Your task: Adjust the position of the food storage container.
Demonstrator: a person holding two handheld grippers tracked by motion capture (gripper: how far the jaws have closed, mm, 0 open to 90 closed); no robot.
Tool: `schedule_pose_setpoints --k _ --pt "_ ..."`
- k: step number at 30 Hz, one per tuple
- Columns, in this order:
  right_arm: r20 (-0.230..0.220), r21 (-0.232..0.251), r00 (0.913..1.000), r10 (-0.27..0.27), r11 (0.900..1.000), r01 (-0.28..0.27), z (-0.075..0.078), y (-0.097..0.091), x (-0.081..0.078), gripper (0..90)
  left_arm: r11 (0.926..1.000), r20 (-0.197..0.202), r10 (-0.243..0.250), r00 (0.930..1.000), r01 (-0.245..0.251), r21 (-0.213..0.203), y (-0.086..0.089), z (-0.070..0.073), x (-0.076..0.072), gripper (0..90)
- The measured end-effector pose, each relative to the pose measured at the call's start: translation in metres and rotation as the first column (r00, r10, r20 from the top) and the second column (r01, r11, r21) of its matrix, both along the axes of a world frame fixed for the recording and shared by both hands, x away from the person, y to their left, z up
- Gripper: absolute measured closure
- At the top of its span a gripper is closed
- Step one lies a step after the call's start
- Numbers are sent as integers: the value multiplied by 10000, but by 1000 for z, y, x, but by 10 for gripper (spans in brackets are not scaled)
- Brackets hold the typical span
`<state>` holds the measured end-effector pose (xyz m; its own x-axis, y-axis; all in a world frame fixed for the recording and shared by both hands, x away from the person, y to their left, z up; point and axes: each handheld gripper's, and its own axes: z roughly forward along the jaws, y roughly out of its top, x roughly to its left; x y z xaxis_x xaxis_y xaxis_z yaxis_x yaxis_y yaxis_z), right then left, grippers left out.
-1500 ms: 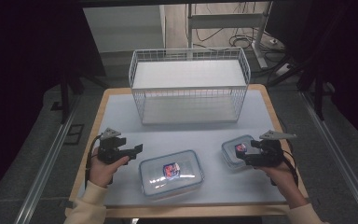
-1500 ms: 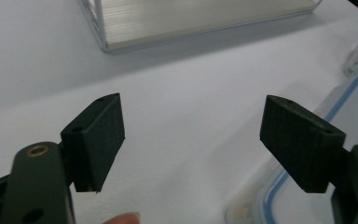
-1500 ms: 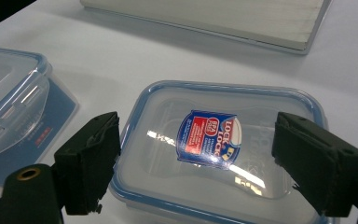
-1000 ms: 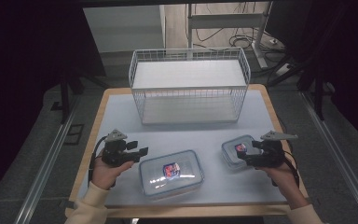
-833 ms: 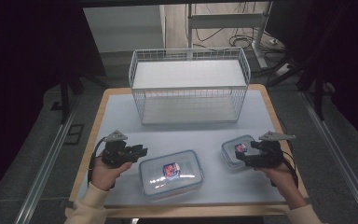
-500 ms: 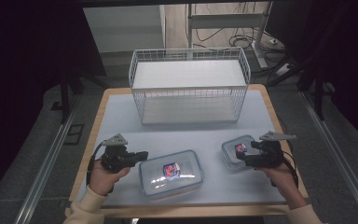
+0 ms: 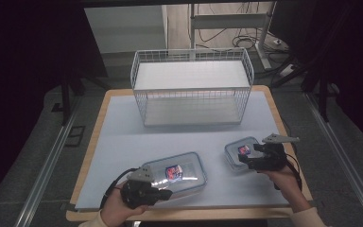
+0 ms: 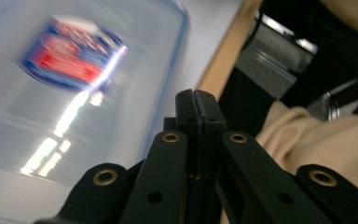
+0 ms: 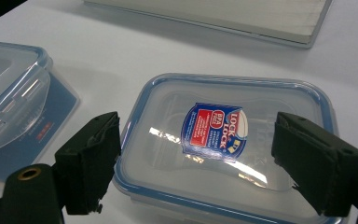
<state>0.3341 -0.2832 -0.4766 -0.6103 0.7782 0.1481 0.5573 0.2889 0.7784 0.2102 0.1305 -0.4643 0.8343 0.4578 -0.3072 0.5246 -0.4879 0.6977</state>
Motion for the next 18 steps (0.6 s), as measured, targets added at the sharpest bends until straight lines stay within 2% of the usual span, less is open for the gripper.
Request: schedule_pose_setpoints --k 1,3,4,5,8,9,10,11,14,16,17,18 --pt "-11 -2 10000 10 10000 -10 0 0 0 157 9994 -110 -177 9998 180 305 -3 -6 -6 900" --pt "-14 -21 10000 38 10000 -38 -1 1 0 158 9977 -198 -253 9995 265 624 -7 -13 -11 900" --pt "-22 -48 10000 41 10000 -41 -1 1 0 157 9964 -185 -211 9996 226 813 -9 -17 -13 900" --pt "-34 -56 10000 36 10000 -36 -2 2 0 157 9964 -185 -211 9996 226 813 -9 -17 -13 900" --pt "-65 -58 10000 27 10000 -27 -3 2 0 157 9914 -174 -58 9998 80 1308 -13 -24 -14 900" --pt "-57 -83 10000 40 10000 -41 -3 3 0 158 9859 -46 90 9999 -81 1671 -14 -26 -14 900" --pt "-57 -83 10000 40 10000 -41 -3 3 0 158 9859 -46 90 9999 -81 1671 -14 -26 -14 900" --pt "-66 -89 10000 41 10000 -42 -3 3 0 157 9785 147 258 9996 -283 2043 -15 -29 -13 900" --pt "-74 -77 10000 19 10000 -20 -3 2 1 157 9780 73 255 9996 -265 2070 -15 -32 -11 900" --pt "-78 -78 10000 18 10000 -18 -3 2 1 157 9773 164 281 9995 -309 2095 -15 -33 -11 900" --pt "-84 -113 10000 18 9999 -19 -4 1 1 158 9695 431 445 9981 -536 2392 -16 -34 -9 900" --pt "-84 -113 10000 18 9999 -19 -4 1 1 158 9695 431 445 9981 -536 2392 -16 -34 -9 900"
